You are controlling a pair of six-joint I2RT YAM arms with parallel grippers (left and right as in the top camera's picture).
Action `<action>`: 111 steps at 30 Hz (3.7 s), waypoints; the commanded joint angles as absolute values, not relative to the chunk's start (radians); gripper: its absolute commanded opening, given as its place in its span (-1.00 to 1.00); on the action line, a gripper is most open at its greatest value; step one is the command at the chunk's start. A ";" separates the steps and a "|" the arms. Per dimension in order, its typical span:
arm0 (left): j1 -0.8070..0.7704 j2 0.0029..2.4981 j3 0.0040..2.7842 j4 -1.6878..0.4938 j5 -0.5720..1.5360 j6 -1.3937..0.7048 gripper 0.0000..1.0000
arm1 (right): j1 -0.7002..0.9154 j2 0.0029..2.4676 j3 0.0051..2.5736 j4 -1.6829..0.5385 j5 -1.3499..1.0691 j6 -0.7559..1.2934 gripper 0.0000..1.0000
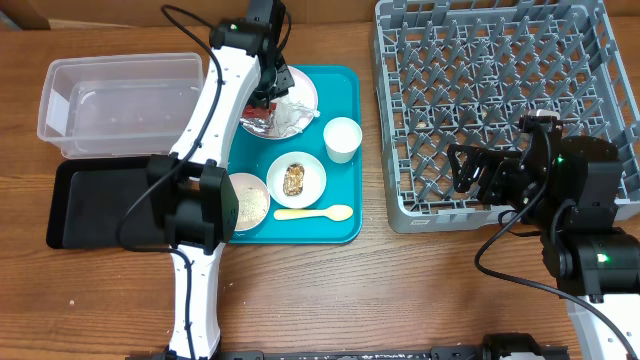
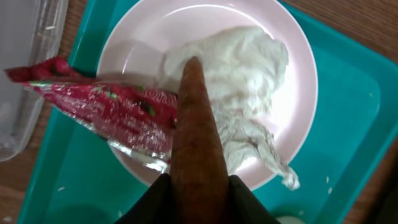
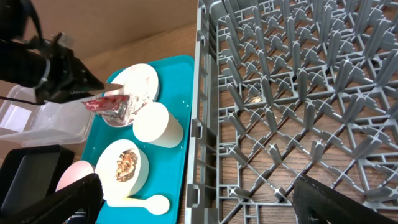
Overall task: Sort waste into correct bins and load items into the dishwasher
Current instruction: 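Carry the carrot left and drop it onto the black tray, then grasp the red wrapper with the left gripper, drop it in clear bin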
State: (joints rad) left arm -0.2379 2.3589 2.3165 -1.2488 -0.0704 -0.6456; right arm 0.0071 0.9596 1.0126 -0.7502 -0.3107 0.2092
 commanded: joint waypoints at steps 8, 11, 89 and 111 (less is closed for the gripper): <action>-0.236 2.360 2.624 -1.481 -0.052 -0.555 -0.56 | 0.004 0.957 1.042 -0.744 -0.316 0.210 1.00; -0.229 2.360 2.717 -1.559 -0.067 -0.509 -0.50 | 0.004 0.957 1.042 -0.743 -0.316 0.210 1.00; 0.305 1.582 0.991 -0.705 -0.292 -0.754 0.41 | 0.004 0.957 1.042 -0.758 -0.316 0.210 1.00; -0.249 1.681 1.574 -0.687 -0.281 -0.451 0.67 | 0.004 0.957 1.042 -0.758 -0.317 0.211 1.00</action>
